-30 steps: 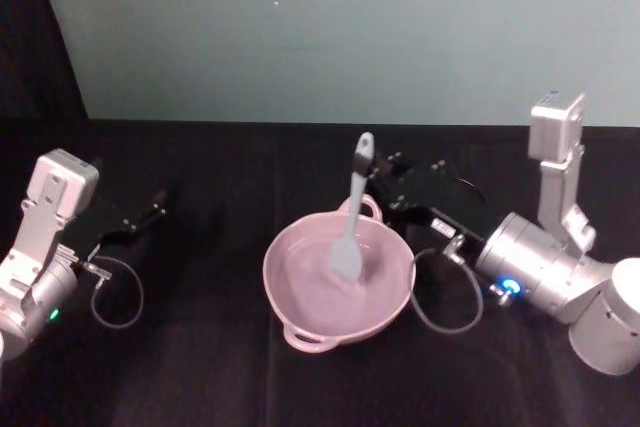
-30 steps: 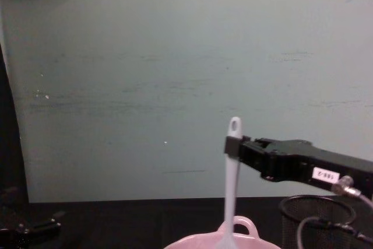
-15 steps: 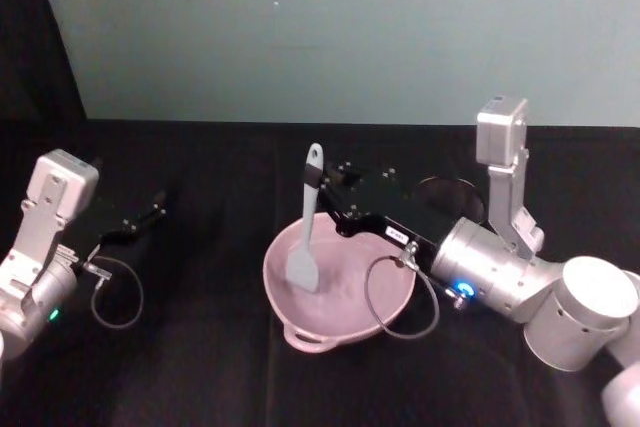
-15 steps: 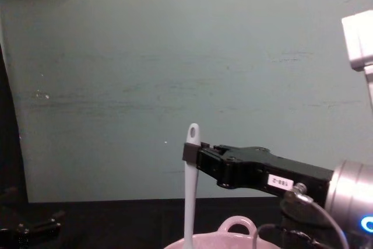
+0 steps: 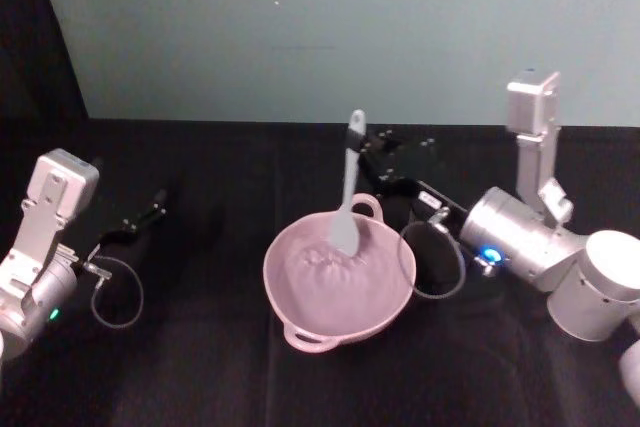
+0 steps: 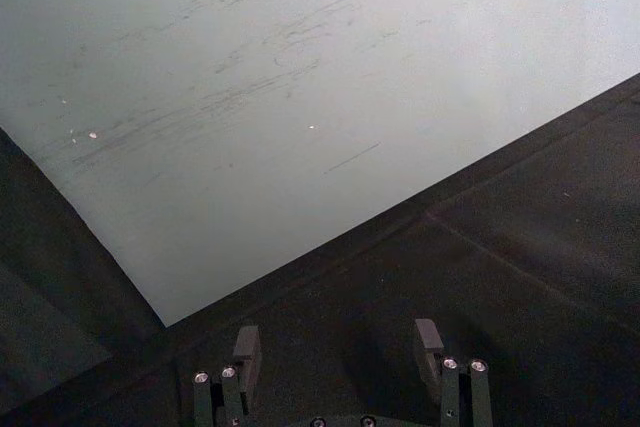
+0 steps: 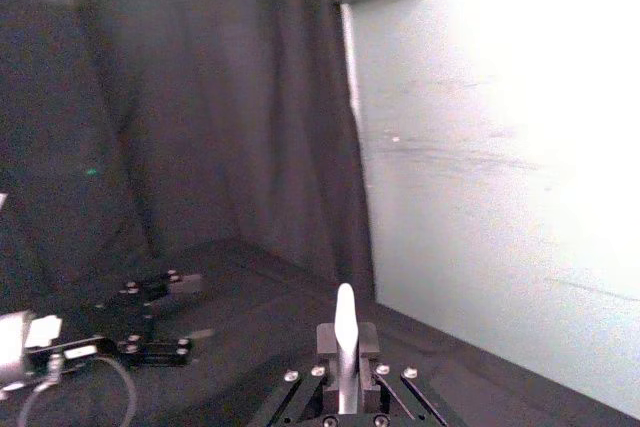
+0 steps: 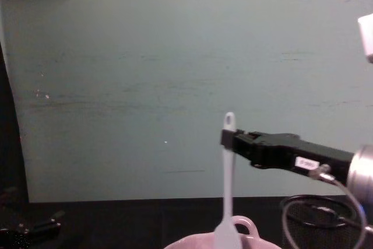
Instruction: Use the one hand to pick up the spoon and stir the clear water in the bowl.
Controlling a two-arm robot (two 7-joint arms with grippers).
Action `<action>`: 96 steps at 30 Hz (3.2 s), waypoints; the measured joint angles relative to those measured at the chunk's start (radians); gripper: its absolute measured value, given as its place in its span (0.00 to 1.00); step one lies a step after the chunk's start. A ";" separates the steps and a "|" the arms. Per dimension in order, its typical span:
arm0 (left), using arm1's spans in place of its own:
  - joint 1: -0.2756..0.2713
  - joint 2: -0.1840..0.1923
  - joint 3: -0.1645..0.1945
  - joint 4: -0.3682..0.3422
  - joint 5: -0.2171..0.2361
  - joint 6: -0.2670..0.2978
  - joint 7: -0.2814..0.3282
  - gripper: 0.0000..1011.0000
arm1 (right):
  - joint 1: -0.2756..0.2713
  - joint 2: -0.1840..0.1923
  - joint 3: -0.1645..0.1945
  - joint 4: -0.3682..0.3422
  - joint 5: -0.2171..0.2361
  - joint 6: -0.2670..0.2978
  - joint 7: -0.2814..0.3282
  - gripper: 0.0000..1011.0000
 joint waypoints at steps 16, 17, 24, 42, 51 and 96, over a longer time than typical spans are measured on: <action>0.000 0.000 0.000 0.000 0.000 0.000 0.000 0.99 | -0.107 0.076 0.036 -0.145 0.003 0.028 -0.010 0.11; 0.000 0.000 0.000 0.000 0.000 0.000 0.000 0.99 | -0.110 0.076 0.033 -0.151 0.003 0.030 -0.009 0.12; 0.000 0.000 0.000 0.000 0.000 0.000 0.000 0.99 | -0.118 0.058 -0.010 -0.174 0.010 0.035 0.018 0.12; 0.000 0.000 0.000 0.000 0.000 0.000 0.000 0.99 | -0.029 -0.020 -0.064 -0.056 0.004 0.012 0.036 0.11; 0.000 0.000 0.000 0.000 0.000 0.000 0.000 0.99 | -0.007 -0.019 -0.019 0.007 -0.002 -0.005 0.002 0.12; 0.000 0.000 0.000 0.000 0.000 0.000 0.000 0.99 | -0.026 -0.045 -0.065 -0.041 -0.026 0.017 0.020 0.11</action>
